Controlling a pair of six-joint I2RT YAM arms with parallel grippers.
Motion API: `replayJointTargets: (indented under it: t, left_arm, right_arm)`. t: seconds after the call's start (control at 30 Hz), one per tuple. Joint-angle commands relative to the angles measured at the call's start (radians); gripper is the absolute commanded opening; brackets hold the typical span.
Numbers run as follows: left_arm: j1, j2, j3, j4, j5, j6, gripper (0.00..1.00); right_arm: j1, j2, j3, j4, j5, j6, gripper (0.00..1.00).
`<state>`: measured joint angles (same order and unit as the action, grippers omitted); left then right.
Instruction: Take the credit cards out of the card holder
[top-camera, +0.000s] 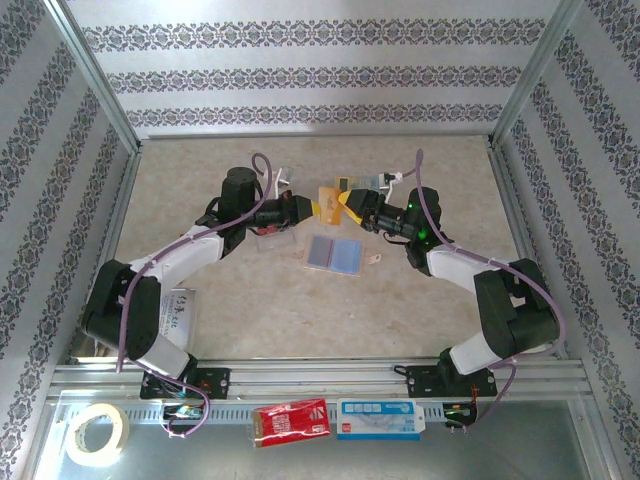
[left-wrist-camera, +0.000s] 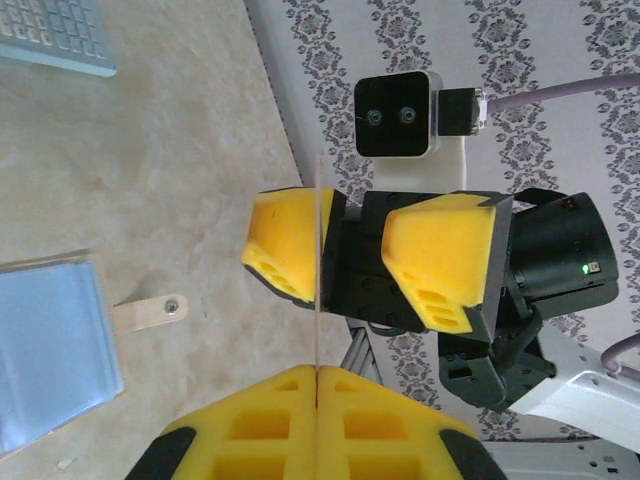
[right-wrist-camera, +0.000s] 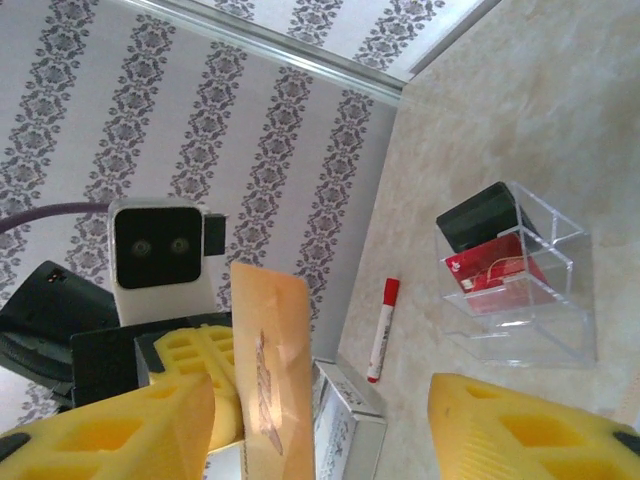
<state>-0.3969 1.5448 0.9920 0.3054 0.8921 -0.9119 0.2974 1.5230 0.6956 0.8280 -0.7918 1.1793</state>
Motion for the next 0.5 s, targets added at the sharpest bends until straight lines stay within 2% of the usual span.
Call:
replayJointTargets:
  t: [0.0,0.27,0.3,0.47]
  left_arm:
    - [0.013,0.010,-0.012,0.097,0.036,-0.044,0.00]
    - [0.012,0.013,-0.016,0.129,0.030,-0.077,0.00]
    - [0.012,0.013,-0.018,0.136,0.026,-0.085,0.00]
    - [0.012,0.010,-0.036,0.205,-0.002,-0.148,0.18]
  right_arm:
    - [0.014,0.027,0.021,0.098,-0.054,0.026,0.52]
    - [0.022,0.055,0.050,0.174,-0.084,0.085,0.14]
    - [0.025,0.055,0.051,0.175,-0.081,0.088,0.11]
    - [0.040,0.042,0.050,0.177,-0.058,0.088,0.08]
